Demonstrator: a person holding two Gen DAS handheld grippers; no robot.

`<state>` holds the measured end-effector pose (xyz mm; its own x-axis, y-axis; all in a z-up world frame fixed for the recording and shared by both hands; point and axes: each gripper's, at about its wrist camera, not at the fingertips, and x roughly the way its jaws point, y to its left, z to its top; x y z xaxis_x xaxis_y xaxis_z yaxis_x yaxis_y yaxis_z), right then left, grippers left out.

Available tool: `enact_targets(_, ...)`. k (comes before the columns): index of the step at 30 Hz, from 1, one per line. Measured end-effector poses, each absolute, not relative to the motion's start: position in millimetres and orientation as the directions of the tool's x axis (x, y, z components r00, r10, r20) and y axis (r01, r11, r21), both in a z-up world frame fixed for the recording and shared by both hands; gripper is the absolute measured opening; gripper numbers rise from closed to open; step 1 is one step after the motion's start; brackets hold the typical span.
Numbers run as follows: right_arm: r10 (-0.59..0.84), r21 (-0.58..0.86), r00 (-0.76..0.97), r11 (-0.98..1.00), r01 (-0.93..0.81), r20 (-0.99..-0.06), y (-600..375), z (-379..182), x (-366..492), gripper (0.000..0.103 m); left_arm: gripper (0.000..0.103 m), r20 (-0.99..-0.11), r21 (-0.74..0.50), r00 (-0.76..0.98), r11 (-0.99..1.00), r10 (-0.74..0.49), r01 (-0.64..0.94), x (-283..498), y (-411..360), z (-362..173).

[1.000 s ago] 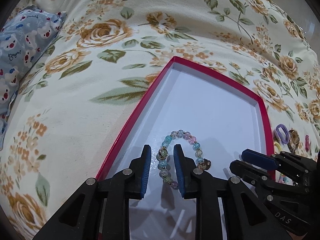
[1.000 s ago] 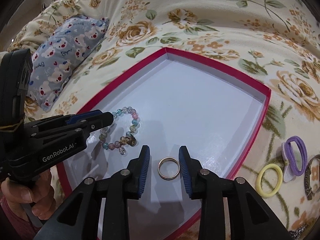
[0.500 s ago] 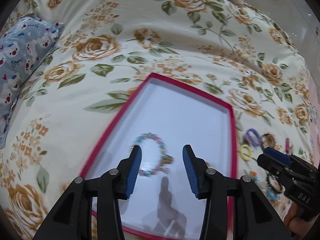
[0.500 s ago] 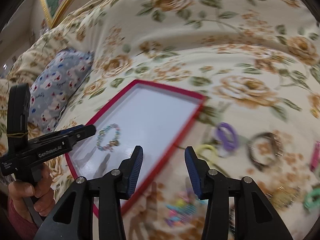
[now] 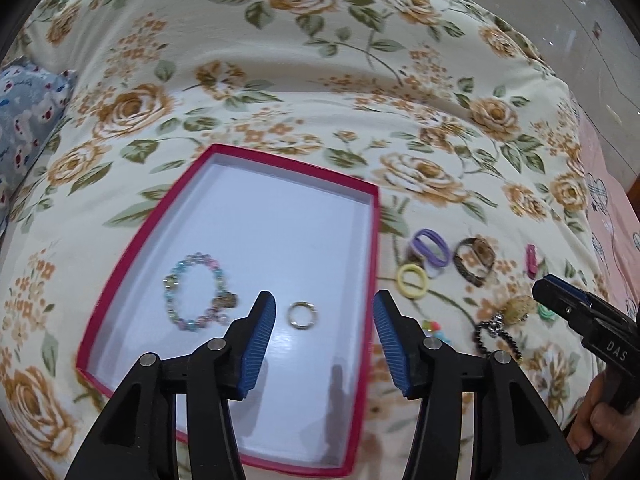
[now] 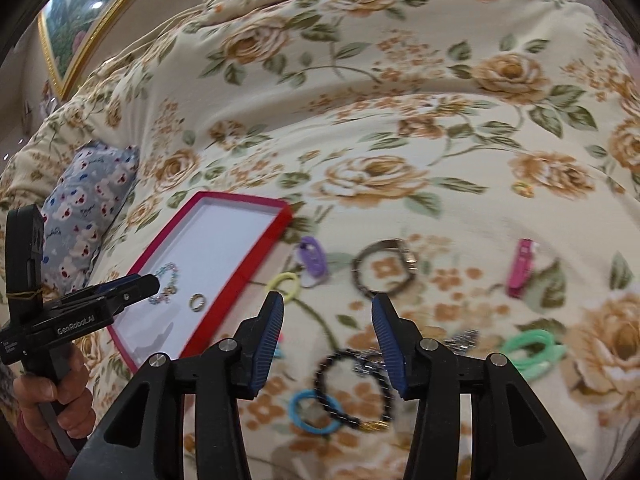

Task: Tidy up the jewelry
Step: 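Move both open tools back over the remaining jewelry, then grasp the metal-band watch with the right tool while the left tool grasps the purple hair tie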

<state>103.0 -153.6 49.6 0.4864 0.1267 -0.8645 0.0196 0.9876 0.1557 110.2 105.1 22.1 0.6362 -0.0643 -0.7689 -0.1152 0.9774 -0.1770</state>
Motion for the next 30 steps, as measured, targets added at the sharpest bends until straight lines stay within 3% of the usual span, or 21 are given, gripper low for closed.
enact_targets(17, 0.044, 0.138, 0.511, 0.979, 0.148, -0.859, -223, 56, 96, 0.048, 0.055, -0.782, -0.153, 0.612, 0.988, -0.118, -0.006, 147, 52, 23)
enact_targets(30, 0.109, 0.152, 0.441, 0.986, 0.063, -0.891, -211, 20, 139, 0.047, 0.055, -0.812, -0.148, 0.564, 0.988, -0.148, 0.046, 206, 25, -5)
